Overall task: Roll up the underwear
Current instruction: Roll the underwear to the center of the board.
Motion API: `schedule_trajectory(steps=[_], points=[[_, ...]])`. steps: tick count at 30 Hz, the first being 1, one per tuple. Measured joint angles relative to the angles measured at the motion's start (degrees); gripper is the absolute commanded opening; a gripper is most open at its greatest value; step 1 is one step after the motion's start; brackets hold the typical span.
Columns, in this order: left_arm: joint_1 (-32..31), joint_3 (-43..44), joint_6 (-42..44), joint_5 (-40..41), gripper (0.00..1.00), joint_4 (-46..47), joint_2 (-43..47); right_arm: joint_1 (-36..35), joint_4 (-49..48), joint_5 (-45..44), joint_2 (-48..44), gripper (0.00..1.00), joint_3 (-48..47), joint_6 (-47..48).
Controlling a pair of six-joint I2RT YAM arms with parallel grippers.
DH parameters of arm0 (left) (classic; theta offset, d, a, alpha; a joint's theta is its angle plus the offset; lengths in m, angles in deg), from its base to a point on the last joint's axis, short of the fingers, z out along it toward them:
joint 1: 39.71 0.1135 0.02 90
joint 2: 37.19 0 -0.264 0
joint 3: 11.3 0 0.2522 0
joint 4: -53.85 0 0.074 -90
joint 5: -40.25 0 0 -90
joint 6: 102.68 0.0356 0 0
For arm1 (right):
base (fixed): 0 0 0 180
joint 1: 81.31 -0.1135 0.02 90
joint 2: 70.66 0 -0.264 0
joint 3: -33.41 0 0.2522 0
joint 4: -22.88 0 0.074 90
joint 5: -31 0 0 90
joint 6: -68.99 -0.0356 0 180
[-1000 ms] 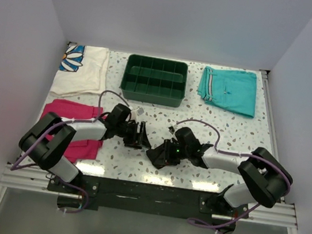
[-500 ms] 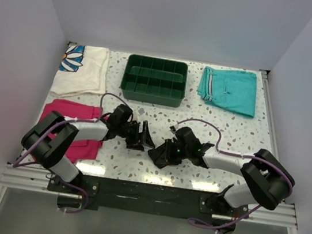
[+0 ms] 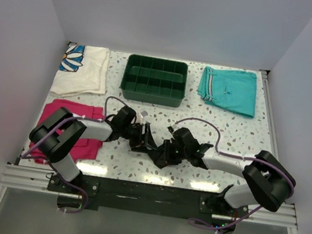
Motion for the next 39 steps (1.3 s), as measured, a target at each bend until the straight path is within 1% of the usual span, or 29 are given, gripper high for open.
schedule_trajectory(steps=[1,3,5,8,9,11,12,13,15,16,19,22,25,29,33,36,39], points=[[-0.2,0.0,-0.35,0.09,0.46,0.02,-0.39,-0.33,0.2,-0.46,-0.07,0.0,-0.2,0.22],[-0.5,-0.04,-0.85,0.22,0.39,0.09,-1.18,-1.33,0.7,-1.9,-0.24,0.0,-0.48,0.68],[-0.68,-0.22,-1.33,0.26,0.38,0.22,-1.81,-1.99,0.98,-2.95,-0.31,0.0,-0.7,1.03],[-0.76,-0.33,-1.86,0.22,0.31,0.96,-2.43,-3.32,1.7,-4.68,-0.31,0.0,-1.29,1.84],[-0.76,-0.33,-2.01,0.17,0.27,1.11,-2.56,-3.85,1.95,-5.31,-0.31,0.0,-1.49,2.12],[-0.76,-0.31,-2.1,-0.02,0.24,1.62,-2.89,-4.94,2.56,-6.86,-0.31,0.0,-1.95,2.78],[-0.76,-0.28,-2.08,-0.17,0.18,1.88,-3.08,-5.42,2.86,-7.48,-0.31,0.02,-2.19,3.06],[-0.76,-0.17,-2.05,-0.26,0.15,2.03,-3.32,-5.95,3.17,-8.17,-0.31,0.11,-2.38,3.5],[-0.76,0.13,-1.95,-0.44,0.09,2.16,-3.74,-6.82,3.8,-9.33,-0.28,0.2,-2.84,4.48],[-0.76,0.39,-1.9,-0.61,0.08,2.12,-3.98,-7.1,4.11,-9.64,-0.28,0.32,-3.04,4.87],[-0.76,1.64,-0.83,-1.29,0.03,1.66,-5.2,-8.66,6.45,-11.32,-0.28,0.46,-4.37,7.08],[-0.79,2.99,0.24,-1.95,0.0,0.74,-6.29,-10.4,10.4,-13.18,-0.46,0.5,-6.51,9.68],[-0.83,4.31,1.75,-1.97,0.0,-0.63,-6.73,-11.41,15.87,-15.28,-2.47,0.54,-7.78,12.0],[-0.9,5.31,3.28,-1.42,0.0,-2.51,-6.73,-11.67,22.08,-18.4,-8.7,0.54,-9.05,13.14],[-0.94,5.55,4.11,-1.29,0.0,-2.97,-6.73,-11.63,28.22,-25.92,-14.03,0.47,-11.47,10.64],[-0.94,5.55,4.17,-1.25,0.0,-3.06,-6.71,-10.49,33.27,-31.5,-13.22,0.4,-13.86,7.41],[-0.94,5.55,4.31,-0.81,0.0,-3.56,-6.34,-7.65,37.38,-33.79,-10.95,0.4,-14.67,4.44]])
